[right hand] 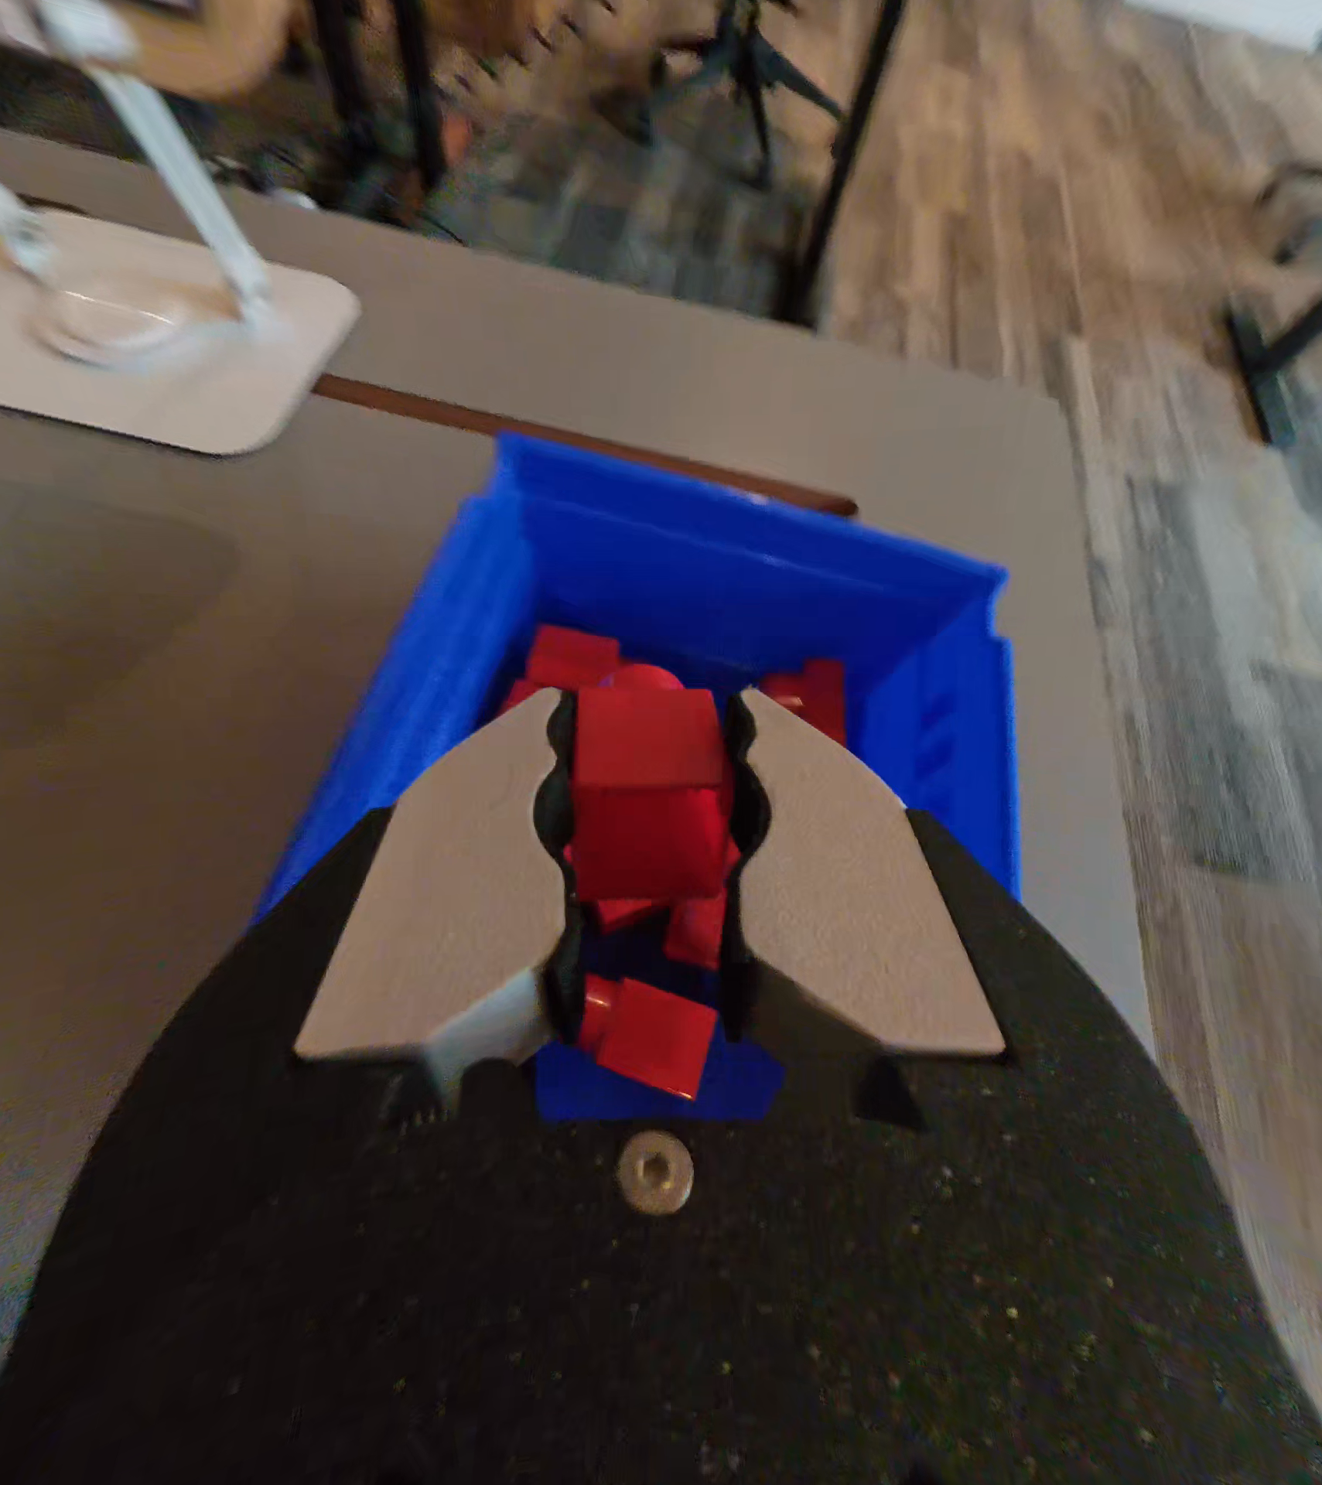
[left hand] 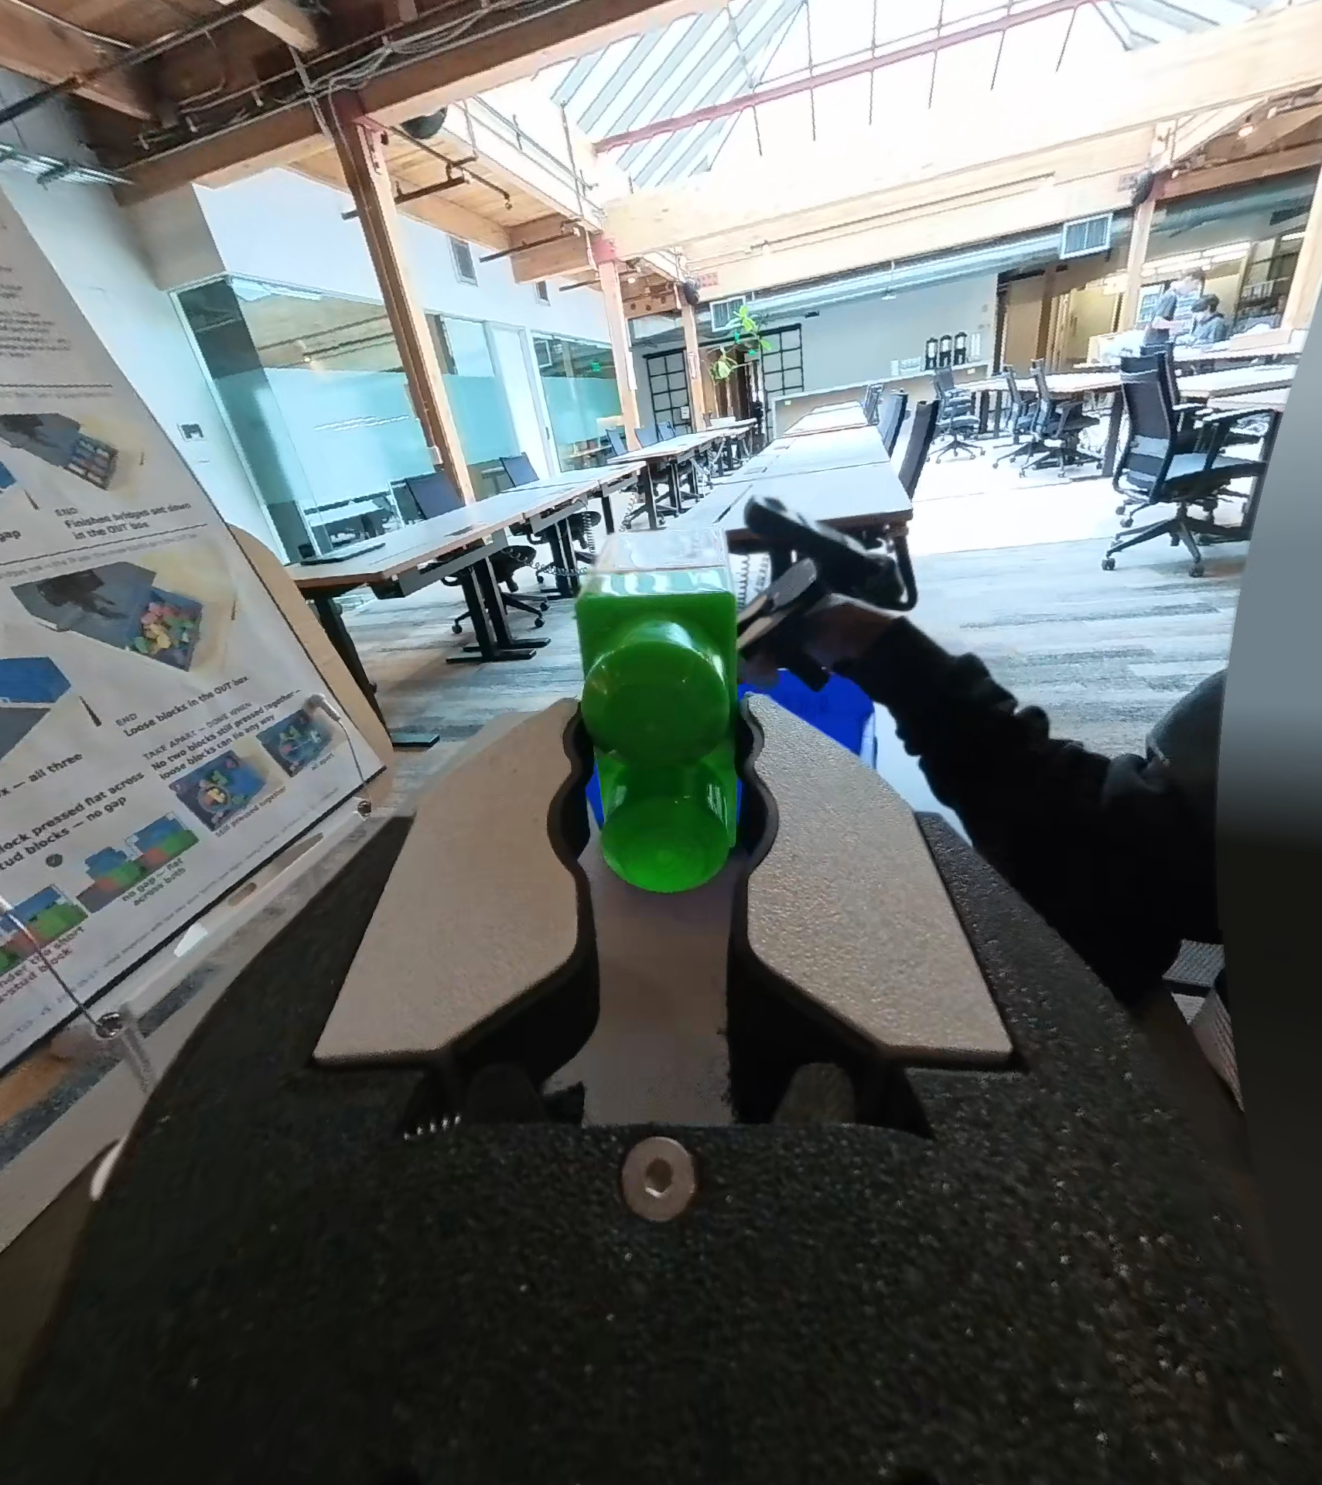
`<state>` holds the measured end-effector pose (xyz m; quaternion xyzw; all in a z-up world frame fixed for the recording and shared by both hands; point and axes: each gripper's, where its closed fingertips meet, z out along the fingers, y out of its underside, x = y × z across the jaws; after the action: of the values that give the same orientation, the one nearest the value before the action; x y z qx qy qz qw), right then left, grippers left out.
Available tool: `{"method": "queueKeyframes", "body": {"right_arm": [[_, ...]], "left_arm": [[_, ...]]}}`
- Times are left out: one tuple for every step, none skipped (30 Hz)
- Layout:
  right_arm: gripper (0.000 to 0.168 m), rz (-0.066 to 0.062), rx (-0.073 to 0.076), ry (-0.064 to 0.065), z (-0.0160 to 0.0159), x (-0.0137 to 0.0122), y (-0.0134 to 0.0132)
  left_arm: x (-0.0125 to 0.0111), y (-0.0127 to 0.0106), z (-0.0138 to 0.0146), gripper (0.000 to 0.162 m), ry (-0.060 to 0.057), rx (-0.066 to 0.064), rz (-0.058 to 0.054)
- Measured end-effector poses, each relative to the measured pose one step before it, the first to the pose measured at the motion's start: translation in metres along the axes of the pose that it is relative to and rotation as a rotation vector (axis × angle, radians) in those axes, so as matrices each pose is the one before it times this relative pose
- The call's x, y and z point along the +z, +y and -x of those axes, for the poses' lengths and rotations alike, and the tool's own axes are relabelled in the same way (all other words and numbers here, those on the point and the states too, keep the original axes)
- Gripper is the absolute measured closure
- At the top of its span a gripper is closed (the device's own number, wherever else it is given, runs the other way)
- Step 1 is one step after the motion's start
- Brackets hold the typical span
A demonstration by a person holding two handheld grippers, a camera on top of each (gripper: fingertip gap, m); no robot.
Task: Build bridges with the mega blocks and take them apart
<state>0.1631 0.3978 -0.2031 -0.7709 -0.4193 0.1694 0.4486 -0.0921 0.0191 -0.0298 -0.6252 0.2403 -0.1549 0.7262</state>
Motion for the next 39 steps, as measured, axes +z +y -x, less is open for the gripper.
{"method": "queueKeyframes", "body": {"right_arm": [[0.132,0.0397,0.0222,0.0257,-0.00797,0.00739,0.01092],[0.132,0.0399,0.0095,0.0363,-0.00812,0.00656,0.00969],[0.133,0.0363,0.0013,0.0431,-0.00805,0.00558,0.00811],[0.133,0.0369,0.0004,0.0277,-0.00504,0.00512,0.00738],[0.133,0.0311,0.0004,0.0206,-0.00348,0.00454,0.00606],[0.133,0.0216,0.0015,0.0267,-0.00411,0.00415,0.00419],[0.133,0.0133,0.0018,0.0288,-0.00406,0.00378,0.00265],[0.133,0.0113,-0.0034,0.0187,-0.00233,0.00358,0.00236],[0.133,0.0086,-0.0072,0.0118,-0.00092,0.00336,0.00187],[0.133,0.0097,-0.0039,0.0184,-0.00179,0.00298,0.00176],[0.133,0.0116,-0.0062,0.0219,-0.00228,0.00258,0.00175],[0.133,0.0105,-0.0092,0.0169,-0.00148,0.00205,0.0016],[0.133,0.0109,-0.0046,0.012,-0.00106,0.0017,0.00176],[0.133,0.0093,0.0002,0.0055,-0.00052,0.00131,0.00147],[0.133,0.0059,0.0033,-0.0019,0.00029,0.00072,0.00117],[0.132,0.0003,0.0045,-0.0061,0.00056,-0.00005,0.00033],[0.132,-0.0067,0.009,-0.0031,-0.00022,-0.00087,-0.00068],[0.132,-0.0099,0.0131,-0.0015,-0.00067,-0.00132,-0.0014],[0.132,-0.0087,0.0128,-0.0041,-0.00035,-0.00171,-0.00126],[0.126,-0.0074,0.0095,-0.0081,0.00024,-0.00131,-0.00102],[0.116,-0.0015,0.0047,-0.0097,0.00064,-0.00095,-0.00025],[0.112,0.0035,0.0012,-0.0052,0.00016,-0.00115,0.0004],[0.111,-0.0043,0.0009,0.0019,-0.00069,-0.00157,-0.00082],[0.111,-0.0112,0.0025,0.0,-0.00046,-0.00206,-0.00188],[0.112,-0.0116,0.0031,-0.0033,0.00018,-0.00216,-0.00217],[0.112,-0.0129,0.0038,-0.0043,0.00052,-0.00257,-0.00265],[0.112,-0.0151,0.0051,-0.0102,0.00169,-0.00331,-0.00366],[0.111,-0.0193,0.0028,-0.0174,0.00308,-0.00417,-0.00478],[0.111,-0.0265,-0.0015,-0.0228,0.00461,-0.00505,-0.00649],[0.112,-0.0355,-0.0031,-0.0297,0.00626,-0.00574,-0.00834],[0.112,-0.0416,-0.0009,-0.036,0.00778,-0.00628,-0.00978],[0.112,-0.0468,0.0026,-0.0424,0.00924,-0.00667,-0.01114],[0.112,-0.0535,0.0052,-0.0479,0.01081,-0.00704,-0.01283],[0.113,-0.0615,0.0047,-0.0588,0.01362,-0.00698,-0.01481],[0.114,-0.0691,-0.0016,-0.0727,0.01729,-0.00656,-0.01661],[0.114,-0.0727,-0.0139,-0.0849,0.0207,-0.00538,-0.01769],[0.114,-0.0733,-0.0243,-0.0927,0.02345,-0.00387,-0.01791],[0.114,-0.0709,-0.0296,-0.0966,0.02496,-0.00179,-0.01792],[0.114,-0.0663,-0.0296,-0.0942,0.02527,0.00075,-0.01734]], "left_arm": [[0.00079,0.00012,0.00041,0.128,0.0008,-0.0064,-0.0023],[0.00071,0.00013,-0.00003,0.128,0.001,0.0001,-0.0019],[0.00069,0.00048,-0.00057,0.128,0.003,0.0057,0.0014],[0.00084,0.00082,-0.00035,0.128,0.0001,0.0076,0.0034],[0.00076,0.00088,-0.00023,0.128,-0.0004,0.006,0.0053],[0.00064,0.00099,-0.00055,0.128,0.0021,0.004,0.0053],[0.00058,0.00033,-0.00035,0.128,0.0012,0.0028,0.0018],[0.00037,0.00002,0.00011,0.129,-0.0014,0.0012,-0.0007],[0.00024,0.00007,0.00023,0.128,-0.0018,0.0008,0.0005],[0.00016,0.00056,-0.00034,0.128,0.0012,0.0021,0.0037],[0.00002,0.00065,-0.00027,0.128,0.0009,0.0032,0.0045],[0.00003,0.00004,-0.00001,0.128,-0.0007,0.0028,0.0007],[-0.00004,-0.00042,-0.00029,0.128,0.0011,0.0011,-0.002],[-0.00017,-0.00045,-0.00027,0.129,0.001,0.0008,-0.0022],[-0.00017,-0.00011,-0.00004,0.128,-0.0006,0.0016,-0.0003],[-0.00027,0.00023,0.0001,0.128,-0.0006,0.002,0.0013],[-0.00009,0.00008,0.00024,0.128,-0.0015,0.0016,0.0],[-0.00016,-0.00006,0.00037,0.128,-0.0014,0.0002,-0.0013],[-0.00006,0.00001,0.00043,0.128,-0.0011,-0.0011,-0.0012],[-0.00015,0.00009,0.00031,0.128,-0.0007,-0.0001,-0.0004],[-0.00011,0.00011,0.00011,0.128,-0.0007,0.0014,0.0002],[0.00001,0.00006,0.00006,0.128,-0.0006,0.0009,0.0006],[0.00008,0.00004,-0.00015,0.128,0.0,0.0002,0.0005],[0.00011,-0.00003,-0.00026,0.128,0.0006,0.0007,0.0008],[0.00014,0.0001,-0.00015,0.128,-0.0004,0.0018,0.0011],[0.00001,0.00024,0.00012,0.128,-0.0013,0.0019,0.0013],[0.00018,0.00044,0.00019,0.128,-0.0013,0.0007,0.0024],[0.00023,0.00059,0.00037,0.128,-0.0012,0.0,0.0024],[0.00038,0.00033,0.00014,0.128,-0.0002,-0.0007,0.0012],[0.0006,0.00036,0.00004,0.128,0.0008,-0.0012,0.0004],[0.00069,0.00035,-0.00028,0.128,0.0022,-0.001,0.0006],[0.00092,0.00044,-0.00041,0.128,0.0028,-0.0008,0.0012],[0.00107,0.00042,-0.00028,0.128,0.0016,-0.0009,0.001],[0.00128,0.00039,-0.00022,0.128,0.0016,-0.0014,0.0005],[0.0014,0.0005,-0.0006,0.128,0.004,-0.0018,0.0006],[0.0015,0.00057,-0.00078,0.128,0.0057,-0.0018,0.0003],[0.00156,0.00029,-0.00062,0.128,0.0048,-0.0027,-0.0012],[0.00185,0.0001,-0.0007,0.128,0.0045,-0.0029,-0.0027],[0.00192,-0.00027,-0.00091,0.129,0.0052,-0.0022,-0.0052]]}}
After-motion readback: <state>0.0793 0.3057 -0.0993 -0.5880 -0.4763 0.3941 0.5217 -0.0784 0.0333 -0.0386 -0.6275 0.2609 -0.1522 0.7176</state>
